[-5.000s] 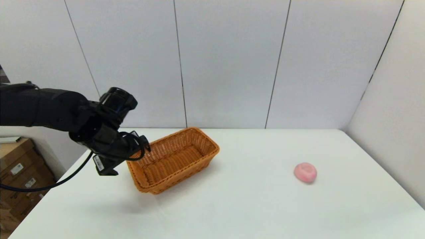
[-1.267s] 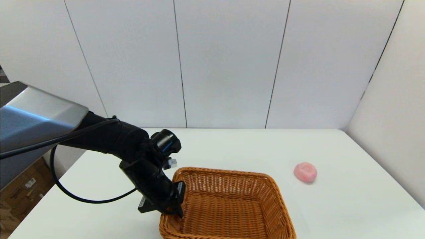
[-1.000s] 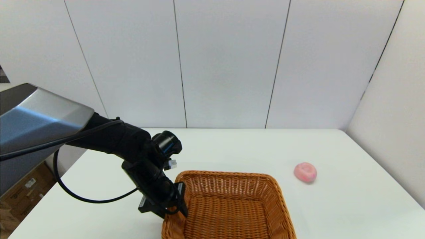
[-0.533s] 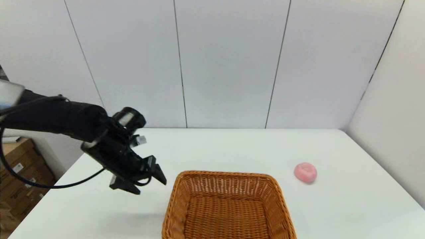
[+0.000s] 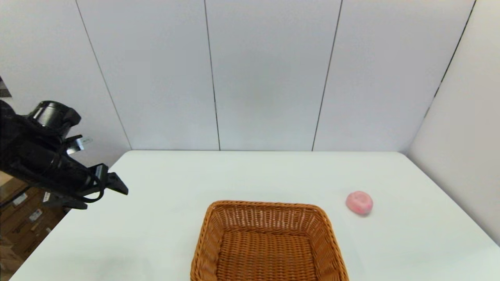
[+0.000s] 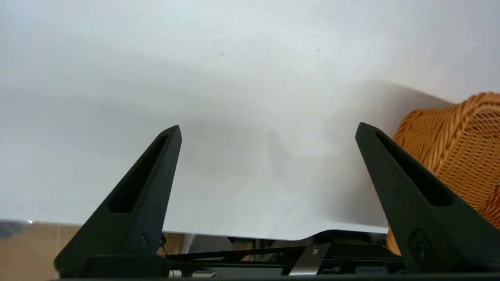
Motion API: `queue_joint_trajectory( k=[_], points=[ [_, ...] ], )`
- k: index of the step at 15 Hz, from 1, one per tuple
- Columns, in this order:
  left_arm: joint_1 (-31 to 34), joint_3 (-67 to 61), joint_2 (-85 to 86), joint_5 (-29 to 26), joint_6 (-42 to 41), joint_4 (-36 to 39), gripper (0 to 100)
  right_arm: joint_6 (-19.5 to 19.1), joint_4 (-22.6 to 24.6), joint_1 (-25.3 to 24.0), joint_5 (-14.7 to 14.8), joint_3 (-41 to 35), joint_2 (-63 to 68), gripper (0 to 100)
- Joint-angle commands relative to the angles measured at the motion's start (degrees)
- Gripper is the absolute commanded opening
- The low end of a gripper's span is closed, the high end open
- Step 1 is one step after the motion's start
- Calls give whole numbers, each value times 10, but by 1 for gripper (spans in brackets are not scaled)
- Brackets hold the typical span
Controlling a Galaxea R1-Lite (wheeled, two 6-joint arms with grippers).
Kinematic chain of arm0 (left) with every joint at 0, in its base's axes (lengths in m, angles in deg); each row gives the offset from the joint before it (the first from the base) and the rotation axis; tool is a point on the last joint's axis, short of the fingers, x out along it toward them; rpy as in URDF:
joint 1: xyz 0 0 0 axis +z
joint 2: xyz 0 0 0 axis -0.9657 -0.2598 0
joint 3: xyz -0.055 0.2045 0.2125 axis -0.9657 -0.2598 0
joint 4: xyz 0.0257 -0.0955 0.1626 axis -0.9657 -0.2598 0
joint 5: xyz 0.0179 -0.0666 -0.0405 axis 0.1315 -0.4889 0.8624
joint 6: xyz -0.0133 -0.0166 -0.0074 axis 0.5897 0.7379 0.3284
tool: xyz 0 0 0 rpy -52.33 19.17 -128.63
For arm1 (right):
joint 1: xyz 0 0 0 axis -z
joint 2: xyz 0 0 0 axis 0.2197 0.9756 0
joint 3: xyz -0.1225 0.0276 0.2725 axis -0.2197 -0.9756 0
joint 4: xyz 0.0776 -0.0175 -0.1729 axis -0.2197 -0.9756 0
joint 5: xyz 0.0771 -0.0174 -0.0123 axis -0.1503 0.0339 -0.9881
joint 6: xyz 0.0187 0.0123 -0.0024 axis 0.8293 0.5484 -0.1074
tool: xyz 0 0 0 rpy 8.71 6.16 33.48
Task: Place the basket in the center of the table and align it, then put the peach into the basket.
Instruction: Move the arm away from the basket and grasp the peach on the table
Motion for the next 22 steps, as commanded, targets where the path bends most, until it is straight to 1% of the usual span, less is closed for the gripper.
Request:
queue_joint_trajectory(
  k=[1, 4, 8, 10, 13, 14, 15, 17, 19, 22],
  points=[
    [2, -90, 184, 50, 0, -1, 100, 0, -1, 0, 0, 0, 0, 100],
    [-1, -165, 281, 58, 11, 1, 100, 0, -1, 0, 1, 0, 0, 100],
    [-7, -266, 438, 92, 10, 3, 100, 2, -1, 0, 1, 0, 0, 100],
    [-7, -318, 520, 98, 4, 13, 100, 1, 0, 0, 1, 0, 1, 100],
    [-7, -371, 618, 103, -14, 49, 100, 1, 0, 0, 1, 0, 1, 100],
    [-7, -393, 643, 103, -18, 83, 100, 1, 0, 0, 1, 0, 0, 100],
    [-7, -428, 660, 104, -23, 140, 100, 1, 0, 0, 1, 0, 0, 100],
    [-7, -499, 709, 126, -70, 214, 100, 2, 0, 0, 1, 0, 0, 100],
    [-7, -533, 762, 126, -102, 225, 100, 2, 0, 0, 1, 0, 0, 100],
    [-7, -569, 821, 128, -111, 230, 100, 1, -1, 0, 1, 0, 0, 100]
  ],
)
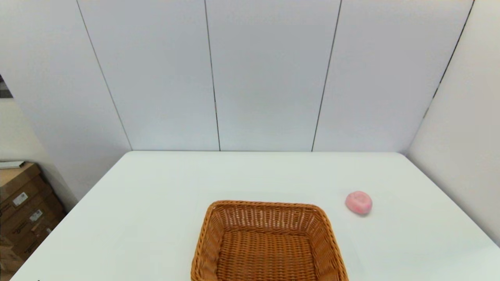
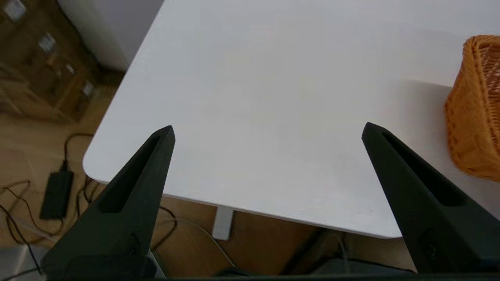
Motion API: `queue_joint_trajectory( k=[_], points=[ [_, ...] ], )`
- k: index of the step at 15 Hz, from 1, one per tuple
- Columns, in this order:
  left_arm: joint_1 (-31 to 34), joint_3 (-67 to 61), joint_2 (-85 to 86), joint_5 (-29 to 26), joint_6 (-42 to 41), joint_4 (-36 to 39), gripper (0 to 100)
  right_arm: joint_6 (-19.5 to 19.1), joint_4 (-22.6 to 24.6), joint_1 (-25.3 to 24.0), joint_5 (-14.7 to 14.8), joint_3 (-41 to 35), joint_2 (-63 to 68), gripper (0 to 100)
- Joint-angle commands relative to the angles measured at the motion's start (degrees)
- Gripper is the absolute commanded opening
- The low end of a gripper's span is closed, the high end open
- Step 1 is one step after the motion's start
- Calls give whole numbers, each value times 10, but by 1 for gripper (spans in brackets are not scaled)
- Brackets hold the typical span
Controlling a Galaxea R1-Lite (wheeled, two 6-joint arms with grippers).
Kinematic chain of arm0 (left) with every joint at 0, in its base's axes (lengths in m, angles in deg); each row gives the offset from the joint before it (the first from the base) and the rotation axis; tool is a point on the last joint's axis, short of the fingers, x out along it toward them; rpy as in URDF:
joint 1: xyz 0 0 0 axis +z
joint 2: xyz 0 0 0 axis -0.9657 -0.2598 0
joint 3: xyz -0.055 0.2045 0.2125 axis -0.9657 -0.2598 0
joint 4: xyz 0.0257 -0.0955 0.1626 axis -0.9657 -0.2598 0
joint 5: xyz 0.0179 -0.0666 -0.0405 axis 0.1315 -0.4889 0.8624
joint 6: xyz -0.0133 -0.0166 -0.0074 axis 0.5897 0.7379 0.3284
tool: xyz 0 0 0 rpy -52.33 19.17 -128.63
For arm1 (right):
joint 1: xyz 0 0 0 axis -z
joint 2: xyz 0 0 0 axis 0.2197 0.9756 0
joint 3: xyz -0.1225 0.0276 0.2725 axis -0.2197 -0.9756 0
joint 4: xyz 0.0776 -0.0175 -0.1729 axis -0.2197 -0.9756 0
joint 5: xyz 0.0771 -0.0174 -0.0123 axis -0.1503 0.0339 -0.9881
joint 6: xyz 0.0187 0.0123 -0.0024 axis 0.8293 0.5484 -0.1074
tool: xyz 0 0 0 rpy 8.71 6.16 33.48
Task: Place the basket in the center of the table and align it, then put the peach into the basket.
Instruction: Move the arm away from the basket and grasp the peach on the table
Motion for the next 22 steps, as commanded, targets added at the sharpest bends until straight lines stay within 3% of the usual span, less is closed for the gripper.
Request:
queue_joint_trajectory(
  k=[1, 8, 11, 14, 22],
  points=[
    [0, -61, 93, 4, -21, 32, 100, 0, -1, 0, 0, 0, 0, 100],
    [0, -166, 93, -13, -53, 198, 100, 2, -1, 0, 0, 0, 0, 100],
    [0, -167, 93, -15, -51, 225, 100, 2, -1, 0, 0, 0, 0, 100],
    [0, -167, 93, -20, -58, 162, 100, 2, -1, 0, 1, 0, 0, 100],
    [0, -167, 93, -18, -43, 160, 100, 6, -1, 0, 4, 0, 0, 100]
  ],
)
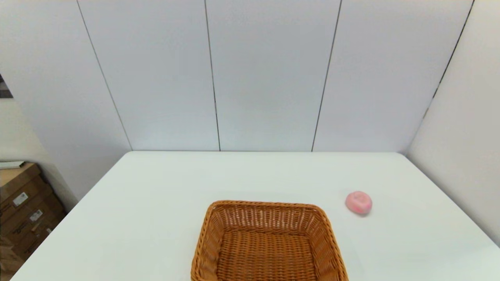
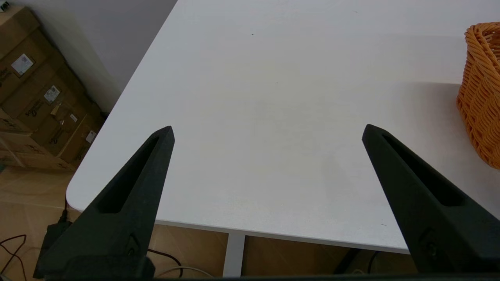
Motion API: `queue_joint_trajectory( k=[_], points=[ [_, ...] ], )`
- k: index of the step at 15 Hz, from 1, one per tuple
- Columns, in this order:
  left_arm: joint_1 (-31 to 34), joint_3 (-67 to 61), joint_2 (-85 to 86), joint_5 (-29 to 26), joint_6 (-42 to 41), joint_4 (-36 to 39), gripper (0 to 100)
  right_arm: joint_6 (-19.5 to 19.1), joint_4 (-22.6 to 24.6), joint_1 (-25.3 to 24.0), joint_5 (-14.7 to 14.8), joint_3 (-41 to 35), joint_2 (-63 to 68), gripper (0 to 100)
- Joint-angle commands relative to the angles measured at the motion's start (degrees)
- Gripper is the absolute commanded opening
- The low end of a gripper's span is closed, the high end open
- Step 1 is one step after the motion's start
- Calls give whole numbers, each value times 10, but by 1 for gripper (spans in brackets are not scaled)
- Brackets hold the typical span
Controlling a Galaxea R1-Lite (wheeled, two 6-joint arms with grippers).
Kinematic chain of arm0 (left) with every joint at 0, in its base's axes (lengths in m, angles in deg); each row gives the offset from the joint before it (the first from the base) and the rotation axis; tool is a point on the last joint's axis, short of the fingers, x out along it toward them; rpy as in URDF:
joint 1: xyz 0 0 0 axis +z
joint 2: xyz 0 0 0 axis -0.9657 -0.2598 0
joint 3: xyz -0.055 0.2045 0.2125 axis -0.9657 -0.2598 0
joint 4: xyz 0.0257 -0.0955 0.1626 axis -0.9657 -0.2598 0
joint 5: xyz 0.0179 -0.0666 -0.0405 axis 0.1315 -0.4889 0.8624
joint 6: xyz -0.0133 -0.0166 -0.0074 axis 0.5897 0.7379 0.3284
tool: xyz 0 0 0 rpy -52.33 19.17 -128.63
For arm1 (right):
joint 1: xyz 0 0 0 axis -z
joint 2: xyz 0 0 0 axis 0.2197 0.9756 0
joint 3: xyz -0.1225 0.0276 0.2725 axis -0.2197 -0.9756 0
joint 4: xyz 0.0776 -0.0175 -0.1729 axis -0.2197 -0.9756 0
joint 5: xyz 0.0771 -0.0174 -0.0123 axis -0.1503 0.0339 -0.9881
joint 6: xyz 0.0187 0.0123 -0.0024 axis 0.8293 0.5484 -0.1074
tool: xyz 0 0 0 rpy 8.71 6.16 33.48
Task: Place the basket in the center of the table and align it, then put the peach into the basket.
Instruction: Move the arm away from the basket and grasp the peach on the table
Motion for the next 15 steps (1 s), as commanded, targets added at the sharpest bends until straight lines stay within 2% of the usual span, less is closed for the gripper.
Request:
queue_joint_trajectory(
  k=[1, 4, 5, 6, 9, 11, 13, 15],
  points=[
    [0, 0, -3, 1, 0, 0, 100, 4, -1, 0, 4, 0, 1, 100],
    [-10, 0, 3, 1, 0, 0, 100, 4, -1, 0, 3, 0, 0, 100],
    [-49, 0, 21, 1, 0, 0, 100, 2, -1, 0, 4, -1, 0, 100],
    [-60, 0, 28, 0, -1, 0, 100, 4, -1, 0, 4, -1, 1, 100],
    [-55, 0, 80, 1, 5, 0, 100, 3, -2, 1, 6, 0, 0, 100],
    [-53, 0, 128, 1, 6, 0, 100, 14, -18, 0, 0, 70, 46, 100],
    [-52, 0, 154, 1, 7, 0, 100, 49, -20, -1, -1, 165, 170, 100],
    [-52, 0, 154, 1, 7, -1, 100, 52, -25, 0, -2, 250, 298, 100]
  ],
)
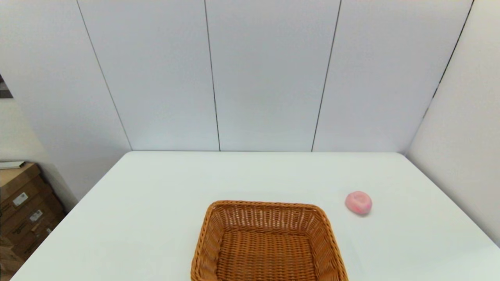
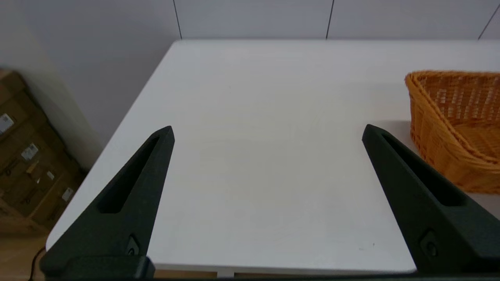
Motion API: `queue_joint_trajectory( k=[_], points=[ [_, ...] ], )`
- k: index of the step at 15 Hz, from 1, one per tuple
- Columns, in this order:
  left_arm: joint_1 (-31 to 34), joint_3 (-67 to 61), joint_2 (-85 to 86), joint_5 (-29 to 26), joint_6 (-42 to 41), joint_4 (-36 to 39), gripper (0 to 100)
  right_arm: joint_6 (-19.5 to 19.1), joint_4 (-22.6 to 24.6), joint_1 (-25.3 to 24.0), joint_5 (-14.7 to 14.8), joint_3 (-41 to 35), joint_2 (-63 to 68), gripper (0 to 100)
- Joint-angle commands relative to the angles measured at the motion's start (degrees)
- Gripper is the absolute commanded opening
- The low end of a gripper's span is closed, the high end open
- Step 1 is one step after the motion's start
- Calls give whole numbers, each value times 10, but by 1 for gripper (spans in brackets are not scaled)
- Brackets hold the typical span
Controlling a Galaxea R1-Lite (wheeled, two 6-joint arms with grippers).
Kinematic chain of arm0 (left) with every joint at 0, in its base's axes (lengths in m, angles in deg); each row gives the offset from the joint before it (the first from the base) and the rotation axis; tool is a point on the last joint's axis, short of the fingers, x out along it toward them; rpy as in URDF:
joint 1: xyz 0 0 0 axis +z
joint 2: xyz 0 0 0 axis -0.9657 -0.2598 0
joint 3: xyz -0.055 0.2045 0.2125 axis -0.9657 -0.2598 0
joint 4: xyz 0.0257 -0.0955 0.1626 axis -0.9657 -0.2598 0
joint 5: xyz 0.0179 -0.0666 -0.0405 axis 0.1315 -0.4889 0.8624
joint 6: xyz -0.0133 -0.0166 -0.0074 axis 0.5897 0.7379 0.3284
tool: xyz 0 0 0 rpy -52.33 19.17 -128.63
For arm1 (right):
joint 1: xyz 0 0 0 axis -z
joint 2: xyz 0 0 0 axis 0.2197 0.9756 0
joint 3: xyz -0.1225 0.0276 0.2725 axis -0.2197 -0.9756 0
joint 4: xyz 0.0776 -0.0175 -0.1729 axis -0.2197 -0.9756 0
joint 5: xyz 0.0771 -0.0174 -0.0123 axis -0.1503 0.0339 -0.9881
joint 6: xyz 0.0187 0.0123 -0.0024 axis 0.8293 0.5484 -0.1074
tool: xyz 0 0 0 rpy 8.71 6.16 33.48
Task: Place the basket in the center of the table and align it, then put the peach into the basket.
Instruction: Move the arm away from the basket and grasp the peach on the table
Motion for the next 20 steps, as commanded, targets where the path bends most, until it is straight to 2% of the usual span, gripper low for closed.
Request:
queue_joint_trajectory(
  k=[1, 3, 4, 7, 8, 9, 11, 13, 14, 17, 20],
  points=[
    [1, 0, 34, 0, 1, -1, 100, 30, -28, -1, -2, 231, 332, 100],
    [1, 0, 34, 0, 1, -1, 100, 31, -58, -7, -3, 311, 457, 100],
    [1, 0, 34, -1, 1, -1, 100, 44, -69, -15, -2, 341, 512, 100],
    [1, 0, 34, 0, 1, -1, 100, 127, -122, -61, -2, 416, 660, 100],
    [1, 0, 34, 0, 1, 0, 100, 145, -126, -69, 1, 426, 699, 100],
    [1, 0, 34, 0, 1, -1, 100, 162, -125, -80, 1, 434, 739, 100],
    [1, 0, 34, 0, 1, 0, 100, 221, -120, -105, 13, 454, 818, 100],
    [1, 0, 34, 0, 1, -1, 100, 231, -95, -116, 39, 474, 896, 100],
    [1, 0, 34, 0, 1, 0, 100, 235, -78, -116, 42, 490, 929, 100],
    [1, 0, 34, 0, 1, -1, 100, 267, -67, -108, 46, 536, 991, 100],
    [1, 0, 34, 0, 1, 0, 100, 269, -44, -84, 67, 560, 1032, 100]
  ],
)
